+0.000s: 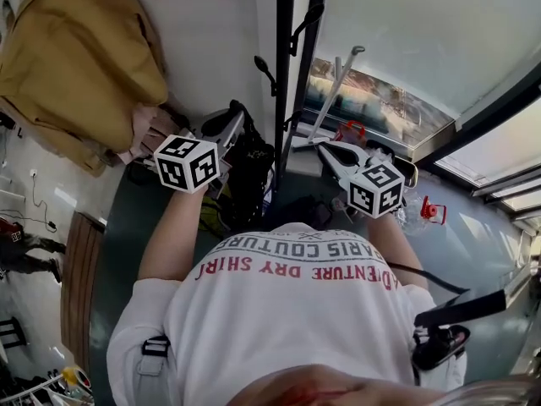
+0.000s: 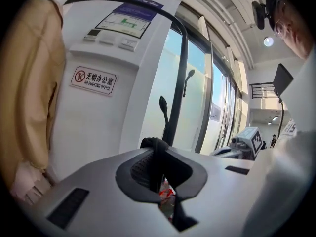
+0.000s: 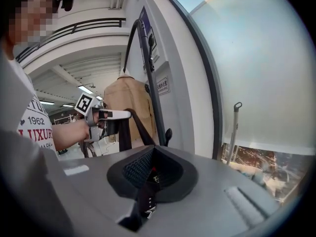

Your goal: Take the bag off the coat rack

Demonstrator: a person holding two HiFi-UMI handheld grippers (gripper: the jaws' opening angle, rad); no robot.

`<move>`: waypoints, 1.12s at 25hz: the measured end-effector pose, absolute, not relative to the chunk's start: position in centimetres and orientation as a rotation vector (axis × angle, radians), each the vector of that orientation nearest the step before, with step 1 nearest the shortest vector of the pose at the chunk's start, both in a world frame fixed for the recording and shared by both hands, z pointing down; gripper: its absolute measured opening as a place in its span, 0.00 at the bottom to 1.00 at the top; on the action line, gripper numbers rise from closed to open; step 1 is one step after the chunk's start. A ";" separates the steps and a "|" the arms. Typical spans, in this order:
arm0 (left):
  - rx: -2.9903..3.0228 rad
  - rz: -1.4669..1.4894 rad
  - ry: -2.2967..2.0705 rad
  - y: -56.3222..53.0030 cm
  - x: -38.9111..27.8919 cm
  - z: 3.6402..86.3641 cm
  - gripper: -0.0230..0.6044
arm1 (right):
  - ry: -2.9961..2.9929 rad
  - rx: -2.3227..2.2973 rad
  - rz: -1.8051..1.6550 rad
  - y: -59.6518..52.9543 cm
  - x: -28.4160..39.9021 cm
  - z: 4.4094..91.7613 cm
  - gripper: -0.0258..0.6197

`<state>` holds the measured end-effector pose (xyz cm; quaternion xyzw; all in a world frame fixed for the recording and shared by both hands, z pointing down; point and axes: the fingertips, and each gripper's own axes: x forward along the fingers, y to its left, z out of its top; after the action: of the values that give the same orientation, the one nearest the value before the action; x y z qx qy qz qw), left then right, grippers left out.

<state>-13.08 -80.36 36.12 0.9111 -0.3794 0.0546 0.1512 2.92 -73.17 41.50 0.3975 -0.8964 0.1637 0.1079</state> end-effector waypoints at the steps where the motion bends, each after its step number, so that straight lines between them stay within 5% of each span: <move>1: 2.600 0.170 -1.083 -79.9 -13.3 37.1 0.05 | -2.642 1.170 0.475 -73.2 2.7 41.3 0.04; 16: 2.574 0.096 -1.102 -67.3 -18.0 37.3 0.05 | -2.711 1.075 0.403 -65.9 -2.9 40.4 0.04; 28: 2.578 -0.015 -1.259 -43.2 -14.7 33.3 0.05 | -2.729 0.980 0.320 -41.3 2.2 40.3 0.04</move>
<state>-14.66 -43.21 33.33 0.8902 -0.4349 -0.0050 0.1358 2.17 -41.31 40.34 0.3338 -0.9296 0.1090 0.1120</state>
